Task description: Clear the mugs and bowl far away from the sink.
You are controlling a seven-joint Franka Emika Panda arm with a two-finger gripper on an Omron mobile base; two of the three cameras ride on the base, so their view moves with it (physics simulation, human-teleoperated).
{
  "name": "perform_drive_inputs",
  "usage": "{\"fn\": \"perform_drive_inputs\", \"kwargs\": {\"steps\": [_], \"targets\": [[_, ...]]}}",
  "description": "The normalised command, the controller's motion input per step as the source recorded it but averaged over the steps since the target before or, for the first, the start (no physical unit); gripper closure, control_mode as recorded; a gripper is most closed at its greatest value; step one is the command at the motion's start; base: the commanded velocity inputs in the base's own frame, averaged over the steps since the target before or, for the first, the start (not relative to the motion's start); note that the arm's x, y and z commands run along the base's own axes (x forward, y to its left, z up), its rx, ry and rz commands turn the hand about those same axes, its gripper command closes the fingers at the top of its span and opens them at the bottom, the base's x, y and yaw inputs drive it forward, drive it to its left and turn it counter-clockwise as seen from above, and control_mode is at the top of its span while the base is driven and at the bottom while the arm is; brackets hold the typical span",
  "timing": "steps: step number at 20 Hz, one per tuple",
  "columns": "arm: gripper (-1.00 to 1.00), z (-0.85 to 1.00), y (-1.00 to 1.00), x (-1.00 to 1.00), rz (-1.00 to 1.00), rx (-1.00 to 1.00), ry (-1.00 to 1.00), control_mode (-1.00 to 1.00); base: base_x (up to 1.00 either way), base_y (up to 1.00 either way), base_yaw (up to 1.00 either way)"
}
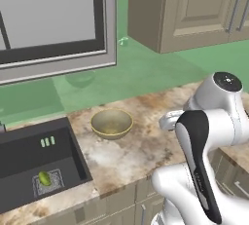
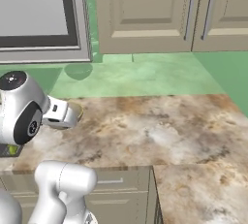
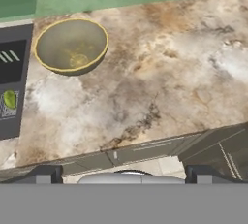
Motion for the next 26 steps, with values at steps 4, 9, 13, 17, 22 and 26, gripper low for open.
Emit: {"fn": "perform_drive_inputs", "kwargs": {"steps": [4, 9, 13, 17, 22, 26], "targets": [[-1.00, -0.15, 0.11, 0.62, 0.18, 0.00, 0.00, -1.00, 0.00, 0.00, 0.00], [-1.00, -0.12, 0.09, 0.58, 0.07, 0.00, 0.00, -1.00, 0.00, 0.00, 0.00], [-1.00, -0.19, 0.13, 0.50, 0.00, 0.01, 0.00, -1.00, 0.00, 0.00, 0.00], [-1.00, -0.15, 0.23, 0.22, -0.02, 0.02, 0.00, -1.00, 0.00, 0.00, 0.00], [-1.00, -0.13, 0.29, 0.15, -0.05, 0.01, 0.00, -1.00, 0.00, 0.00, 0.00], [-1.00, -0.16, 0.22, 0.23, -0.05, 0.03, 0.00, -1.00, 0.00, 0.00, 0.00]]}}
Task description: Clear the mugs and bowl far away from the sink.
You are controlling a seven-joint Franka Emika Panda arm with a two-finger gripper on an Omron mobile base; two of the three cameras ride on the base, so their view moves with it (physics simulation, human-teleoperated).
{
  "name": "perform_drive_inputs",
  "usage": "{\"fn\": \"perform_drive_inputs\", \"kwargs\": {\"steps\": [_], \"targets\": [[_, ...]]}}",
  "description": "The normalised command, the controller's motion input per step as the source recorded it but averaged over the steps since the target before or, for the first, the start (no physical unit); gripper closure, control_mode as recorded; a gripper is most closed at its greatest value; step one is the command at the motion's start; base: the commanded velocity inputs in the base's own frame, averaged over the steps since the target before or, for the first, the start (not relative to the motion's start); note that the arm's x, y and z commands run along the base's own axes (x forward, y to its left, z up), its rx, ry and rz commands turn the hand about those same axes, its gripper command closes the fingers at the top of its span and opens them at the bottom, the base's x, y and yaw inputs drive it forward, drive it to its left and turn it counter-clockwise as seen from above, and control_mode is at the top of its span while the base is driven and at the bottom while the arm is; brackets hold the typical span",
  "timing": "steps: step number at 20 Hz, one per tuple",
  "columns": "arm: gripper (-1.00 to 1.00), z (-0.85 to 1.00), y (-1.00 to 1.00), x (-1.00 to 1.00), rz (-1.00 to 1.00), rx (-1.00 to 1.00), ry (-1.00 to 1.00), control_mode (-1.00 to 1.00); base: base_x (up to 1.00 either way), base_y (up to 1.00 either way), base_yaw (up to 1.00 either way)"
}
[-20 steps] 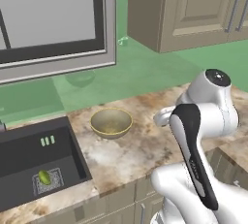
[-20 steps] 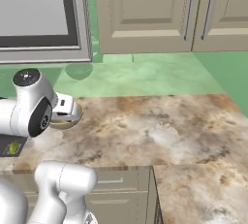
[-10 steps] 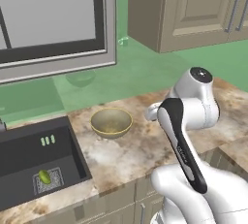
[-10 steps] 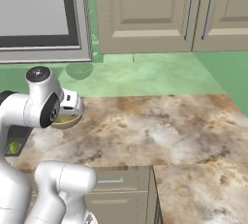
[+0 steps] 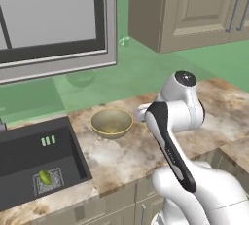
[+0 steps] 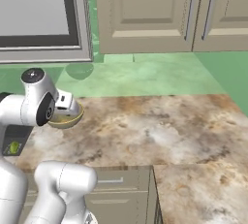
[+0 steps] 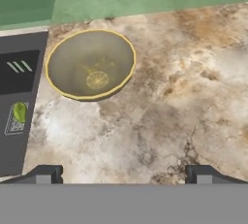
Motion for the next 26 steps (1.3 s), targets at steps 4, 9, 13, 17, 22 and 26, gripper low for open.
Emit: {"fn": "perform_drive_inputs", "kwargs": {"steps": [4, 9, 13, 17, 22, 26], "targets": [[-1.00, -0.16, 0.12, 0.13, -0.04, 0.04, 0.00, -1.00, 0.00, 0.00, 0.00], [-1.00, -0.24, 0.00, 0.23, -0.03, 0.04, 0.06, -1.00, 0.00, 0.00, 0.00], [-1.00, -0.33, 0.02, 0.17, -0.03, 0.06, 0.06, -1.00, 0.00, 0.00, 0.00], [-1.00, -0.30, 0.07, 0.23, -0.08, 0.04, 0.05, -1.00, 0.00, 0.00, 0.00], [-1.00, -0.27, 0.03, 0.27, -0.07, 0.06, 0.00, -1.00, 0.00, 0.00, 0.00], [-1.00, -0.24, 0.05, 0.28, -0.11, 0.04, 0.00, -1.00, 0.00, 0.00, 0.00]]}}
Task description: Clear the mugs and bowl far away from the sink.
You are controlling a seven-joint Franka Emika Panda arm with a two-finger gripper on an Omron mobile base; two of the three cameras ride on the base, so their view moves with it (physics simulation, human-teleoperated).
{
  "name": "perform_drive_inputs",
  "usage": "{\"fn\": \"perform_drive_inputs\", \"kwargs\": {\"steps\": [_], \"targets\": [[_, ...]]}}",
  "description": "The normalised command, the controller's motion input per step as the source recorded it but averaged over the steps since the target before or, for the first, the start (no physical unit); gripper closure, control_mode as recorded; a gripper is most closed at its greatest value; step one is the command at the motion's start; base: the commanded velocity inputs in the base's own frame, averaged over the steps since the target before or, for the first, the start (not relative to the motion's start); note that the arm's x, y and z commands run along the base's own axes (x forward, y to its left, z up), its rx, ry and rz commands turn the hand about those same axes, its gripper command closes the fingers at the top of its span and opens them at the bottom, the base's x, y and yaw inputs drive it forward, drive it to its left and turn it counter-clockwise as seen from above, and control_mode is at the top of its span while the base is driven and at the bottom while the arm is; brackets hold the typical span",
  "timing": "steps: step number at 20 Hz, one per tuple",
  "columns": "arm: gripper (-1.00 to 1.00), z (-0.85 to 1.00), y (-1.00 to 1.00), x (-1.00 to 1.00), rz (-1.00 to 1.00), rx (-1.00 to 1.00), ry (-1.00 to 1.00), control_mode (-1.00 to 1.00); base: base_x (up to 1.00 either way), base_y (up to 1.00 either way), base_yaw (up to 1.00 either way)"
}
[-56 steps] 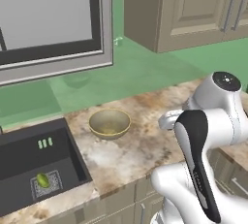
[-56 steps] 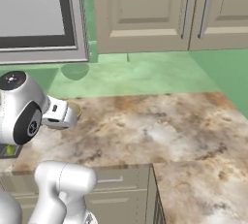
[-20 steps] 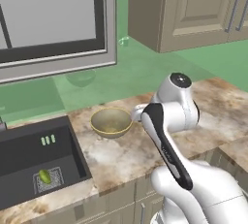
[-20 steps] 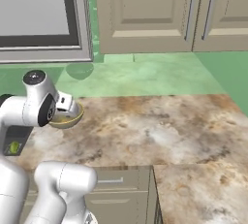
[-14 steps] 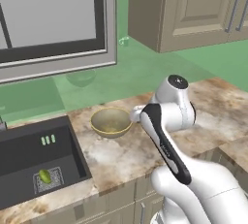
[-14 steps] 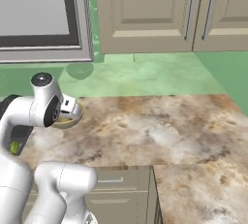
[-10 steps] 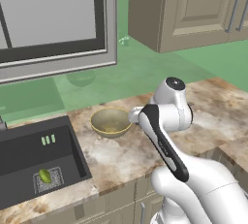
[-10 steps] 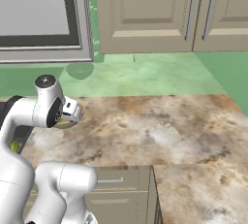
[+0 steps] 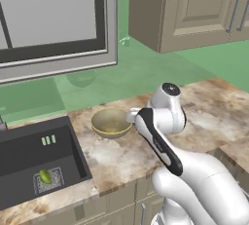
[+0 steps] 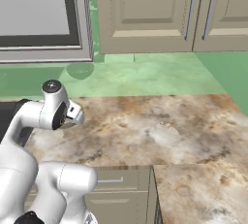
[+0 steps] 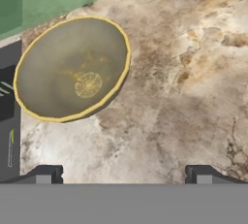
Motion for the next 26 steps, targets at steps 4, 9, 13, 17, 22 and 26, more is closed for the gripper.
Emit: {"fn": "perform_drive_inputs", "kwargs": {"steps": [4, 9, 13, 17, 22, 26], "targets": [[-1.00, -0.16, 0.00, 0.31, -0.11, 0.02, 0.00, -1.00, 0.00, 0.00, 0.00], [-1.00, -0.14, 0.01, 0.31, -0.06, 0.02, 0.06, -1.00, 0.00, 0.00, 0.00], [-1.00, -0.09, 0.02, 0.30, 0.00, 0.01, 0.06, -1.00, 0.00, 0.00, 0.00], [-1.00, -0.06, 0.07, 0.27, 0.00, 0.02, 0.07, -1.00, 0.00, 0.00, 0.00], [-1.00, -0.11, 0.09, 0.24, 0.00, 0.01, 0.05, -1.00, 0.00, 0.00, 0.00], [-1.00, -0.22, 0.10, 0.23, 0.00, 0.02, 0.05, -1.00, 0.00, 0.00, 0.00]]}}
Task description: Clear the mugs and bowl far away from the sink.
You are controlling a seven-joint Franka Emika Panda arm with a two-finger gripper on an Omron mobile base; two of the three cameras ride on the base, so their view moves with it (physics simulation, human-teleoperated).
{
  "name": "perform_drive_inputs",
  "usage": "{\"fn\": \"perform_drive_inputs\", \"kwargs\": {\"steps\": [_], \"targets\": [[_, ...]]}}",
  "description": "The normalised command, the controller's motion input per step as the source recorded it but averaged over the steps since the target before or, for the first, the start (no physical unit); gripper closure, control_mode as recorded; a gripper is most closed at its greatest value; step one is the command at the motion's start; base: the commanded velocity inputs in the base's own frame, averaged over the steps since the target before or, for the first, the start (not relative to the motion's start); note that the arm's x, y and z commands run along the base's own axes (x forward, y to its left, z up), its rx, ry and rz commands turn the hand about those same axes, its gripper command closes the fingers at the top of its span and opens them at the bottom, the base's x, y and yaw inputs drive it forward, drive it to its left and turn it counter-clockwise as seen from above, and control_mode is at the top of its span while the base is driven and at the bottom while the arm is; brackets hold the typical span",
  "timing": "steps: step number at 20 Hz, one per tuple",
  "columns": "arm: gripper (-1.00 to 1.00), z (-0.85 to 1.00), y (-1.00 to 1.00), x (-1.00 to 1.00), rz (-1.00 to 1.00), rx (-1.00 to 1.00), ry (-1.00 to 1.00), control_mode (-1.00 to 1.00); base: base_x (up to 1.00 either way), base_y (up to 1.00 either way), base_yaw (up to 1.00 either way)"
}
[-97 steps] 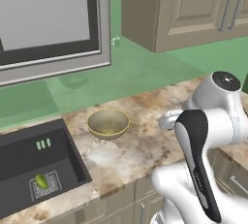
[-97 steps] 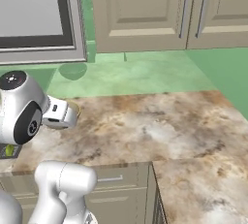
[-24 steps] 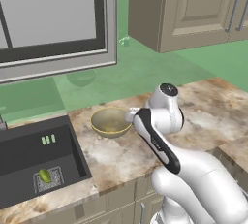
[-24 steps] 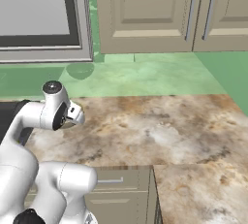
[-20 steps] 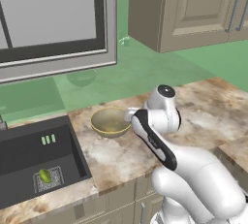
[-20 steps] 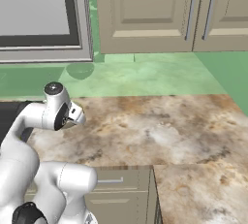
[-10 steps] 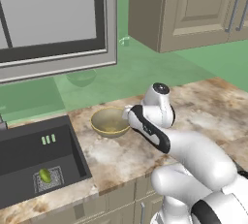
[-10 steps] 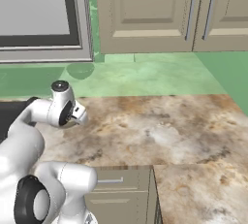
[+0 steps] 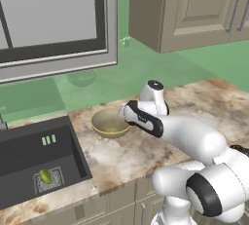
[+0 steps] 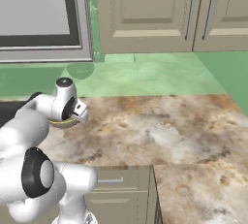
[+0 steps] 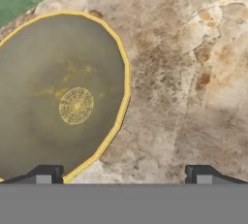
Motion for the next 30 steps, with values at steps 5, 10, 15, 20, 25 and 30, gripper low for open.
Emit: {"fn": "perform_drive_inputs", "kwargs": {"steps": [5, 10, 15, 20, 25, 30], "targets": [[-1.00, -0.28, 0.10, 0.23, 0.00, 0.01, 0.02, -1.00, 0.00, 0.00, 0.00], [-1.00, -0.27, 0.02, 0.07, 0.00, 0.01, 0.00, -1.00, 0.00, 0.00, 0.00], [-1.00, -0.24, 0.00, 0.07, 0.00, 0.00, 0.00, -1.00, 0.00, 0.00, 0.00], [-1.00, -0.25, 0.03, 0.12, 0.00, 0.00, 0.00, -1.00, 0.00, 0.00, 0.00], [-1.00, -0.18, 0.14, 0.23, 0.00, 0.00, 0.00, -1.00, 0.00, 0.00, 0.00], [-1.00, -0.10, 0.12, 0.18, 0.00, 0.00, 0.00, -1.00, 0.00, 0.00, 0.00]]}}
